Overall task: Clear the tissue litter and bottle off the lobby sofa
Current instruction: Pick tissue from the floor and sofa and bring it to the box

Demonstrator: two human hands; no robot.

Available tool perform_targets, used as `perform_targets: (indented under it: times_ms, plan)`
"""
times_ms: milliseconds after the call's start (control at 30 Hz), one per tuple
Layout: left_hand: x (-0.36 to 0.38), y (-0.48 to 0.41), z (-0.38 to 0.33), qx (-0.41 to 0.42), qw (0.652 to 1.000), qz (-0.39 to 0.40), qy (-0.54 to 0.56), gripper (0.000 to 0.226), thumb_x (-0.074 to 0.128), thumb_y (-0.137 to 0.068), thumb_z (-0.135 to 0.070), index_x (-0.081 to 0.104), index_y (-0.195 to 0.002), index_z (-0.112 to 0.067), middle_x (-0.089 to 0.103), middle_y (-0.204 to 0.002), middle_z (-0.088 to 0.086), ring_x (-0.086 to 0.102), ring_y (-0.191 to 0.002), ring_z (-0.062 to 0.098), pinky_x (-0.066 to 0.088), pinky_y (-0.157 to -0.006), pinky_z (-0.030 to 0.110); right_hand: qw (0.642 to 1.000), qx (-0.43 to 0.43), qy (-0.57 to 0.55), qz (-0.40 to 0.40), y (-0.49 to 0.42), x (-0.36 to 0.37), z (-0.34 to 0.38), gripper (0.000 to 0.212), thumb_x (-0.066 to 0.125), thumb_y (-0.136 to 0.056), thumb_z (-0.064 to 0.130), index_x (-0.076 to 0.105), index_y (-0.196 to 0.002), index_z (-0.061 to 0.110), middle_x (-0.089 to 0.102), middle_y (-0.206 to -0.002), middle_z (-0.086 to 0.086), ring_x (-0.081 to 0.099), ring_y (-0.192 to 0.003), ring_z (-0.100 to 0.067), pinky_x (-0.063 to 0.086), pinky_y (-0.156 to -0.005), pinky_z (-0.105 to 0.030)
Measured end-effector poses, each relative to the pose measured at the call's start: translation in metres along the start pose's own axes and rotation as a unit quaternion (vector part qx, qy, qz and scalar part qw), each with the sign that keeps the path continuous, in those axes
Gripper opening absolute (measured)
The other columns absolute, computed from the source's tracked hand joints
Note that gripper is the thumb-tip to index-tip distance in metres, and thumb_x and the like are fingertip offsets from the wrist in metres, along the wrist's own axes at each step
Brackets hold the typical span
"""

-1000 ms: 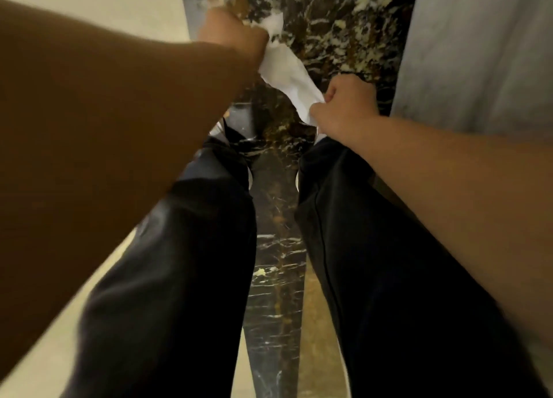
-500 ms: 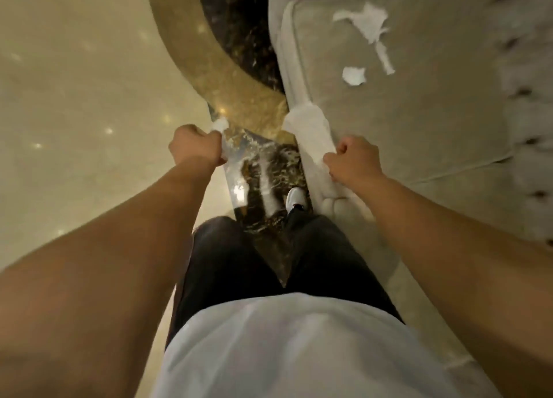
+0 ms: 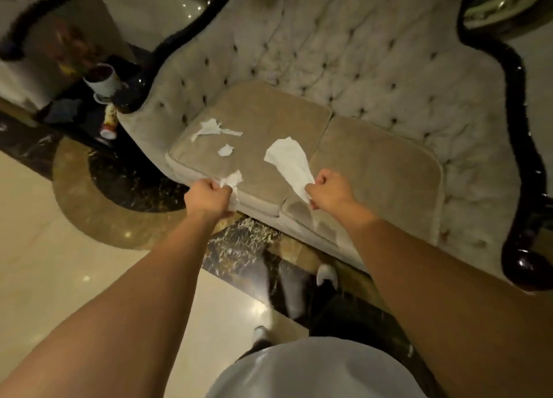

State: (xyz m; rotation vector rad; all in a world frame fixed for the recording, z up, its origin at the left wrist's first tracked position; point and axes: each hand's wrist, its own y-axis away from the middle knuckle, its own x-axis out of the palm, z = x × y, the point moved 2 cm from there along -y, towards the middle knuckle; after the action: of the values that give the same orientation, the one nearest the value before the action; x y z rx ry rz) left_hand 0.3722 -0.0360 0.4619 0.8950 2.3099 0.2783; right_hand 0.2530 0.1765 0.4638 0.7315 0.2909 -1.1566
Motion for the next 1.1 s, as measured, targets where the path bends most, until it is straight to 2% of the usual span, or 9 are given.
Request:
perform_targets:
  times_ms: [133, 233, 333, 433, 500, 667, 767, 900, 1100]
  plan:
    - [0.082, 0.069, -0.033, 0.051, 0.992, 0.108, -0.05, 0.015, 0.06, -0.09, -0.016, 0.056, -0.087, -0.002, 0.063, -0.084, 0.016, 0.066, -0.068, 0.028, 0.058, -0.048, 0.033, 0.995, 0.046, -0.04, -0.074, 0.043, -0.09, -0.069, 0.029, 0.061, -0.076, 0.011, 0.039, -0.059, 0.018, 0.068, -0.08, -0.02, 0.071, -0.074, -0.036, 0.057, -0.066, -0.041]
    - [0.166, 0.136, -0.056, 0.087, 0.977, 0.182, -0.065, 0.013, 0.059, -0.09, -0.017, 0.057, -0.095, -0.004, 0.062, -0.088, 0.017, 0.065, -0.069, 0.028, 0.057, -0.049, 0.034, 0.989, 0.071, -0.049, -0.117, 0.073, -0.169, -0.132, 0.029, 0.061, -0.077, 0.013, 0.038, -0.059, 0.019, 0.067, -0.082, -0.02, 0.07, -0.082, -0.036, 0.056, -0.073, -0.042]
    - [0.253, 0.208, -0.071, 0.125, 0.962, 0.231, -0.078, 0.011, 0.06, -0.088, -0.017, 0.055, -0.082, -0.009, 0.06, -0.082, 0.016, 0.06, -0.063, 0.025, 0.051, -0.037, 0.026, 0.981, 0.088, -0.063, -0.161, 0.107, -0.247, -0.201, 0.03, 0.064, -0.078, 0.014, 0.04, -0.06, 0.018, 0.066, -0.083, -0.019, 0.069, -0.082, -0.035, 0.058, -0.076, -0.044]
    - [0.361, 0.312, -0.079, 0.159, 0.938, 0.29, -0.103, 0.014, 0.061, -0.086, -0.02, 0.057, -0.084, -0.007, 0.061, -0.088, 0.017, 0.062, -0.074, 0.029, 0.051, -0.039, 0.027, 0.964, 0.141, -0.08, -0.213, 0.156, -0.343, -0.301, 0.019, 0.066, -0.082, 0.02, 0.051, -0.073, 0.016, 0.07, -0.093, -0.016, 0.069, -0.084, -0.029, 0.058, -0.076, -0.038]
    - [0.424, 0.385, -0.077, 0.164, 0.915, 0.344, -0.129, 0.014, 0.063, -0.086, -0.023, 0.057, -0.083, -0.01, 0.061, -0.087, 0.014, 0.062, -0.072, 0.025, 0.05, -0.042, 0.027, 0.948, 0.178, -0.096, -0.247, 0.194, -0.401, -0.368, 0.014, 0.067, -0.082, 0.022, 0.058, -0.083, 0.012, 0.07, -0.095, -0.016, 0.069, -0.085, -0.029, 0.058, -0.078, -0.039]
    - [0.569, 0.564, -0.067, 0.214, 0.818, 0.482, -0.23, 0.017, 0.063, -0.09, -0.028, 0.063, -0.086, -0.012, 0.064, -0.085, 0.01, 0.065, -0.071, 0.024, 0.054, -0.049, 0.028, 0.898, 0.279, -0.052, -0.338, 0.302, -0.53, -0.513, 0.034, 0.062, -0.087, 0.029, 0.061, -0.111, 0.005, 0.063, -0.108, -0.009, 0.06, -0.104, -0.026, 0.047, -0.09, -0.033]
    - [0.638, 0.64, -0.065, 0.216, 0.781, 0.526, -0.258, 0.007, 0.061, -0.091, -0.028, 0.061, -0.086, -0.023, 0.064, -0.089, 0.006, 0.064, -0.073, 0.021, 0.055, -0.053, 0.028, 0.87, 0.327, -0.062, -0.364, 0.339, -0.58, -0.578, 0.018, 0.061, -0.088, 0.028, 0.062, -0.09, 0.01, 0.058, -0.085, -0.003, 0.058, -0.085, -0.02, 0.044, -0.074, -0.027]
    - [0.727, 0.708, -0.071, 0.234, 0.741, 0.551, -0.304, 0.014, 0.06, -0.091, -0.029, 0.061, -0.101, -0.02, 0.066, -0.085, 0.007, 0.064, -0.069, 0.018, 0.053, -0.05, 0.026, 0.823, 0.364, -0.159, -0.405, 0.362, -0.625, -0.643, 0.027, 0.066, -0.085, 0.026, 0.048, -0.065, 0.02, 0.057, -0.072, 0.0, 0.06, -0.071, -0.018, 0.043, -0.058, -0.02]
    - [0.88, 0.757, -0.095, 0.236, 0.714, 0.57, -0.332, 0.021, 0.059, -0.092, -0.028, 0.06, -0.111, -0.019, 0.066, -0.089, 0.01, 0.064, -0.072, 0.021, 0.054, -0.051, 0.028, 0.798, 0.403, -0.194, -0.404, 0.332, -0.715, -0.741, 0.014, 0.067, -0.085, 0.025, 0.06, -0.084, 0.012, 0.059, -0.078, -0.003, 0.064, -0.067, -0.019, 0.048, -0.052, -0.019]
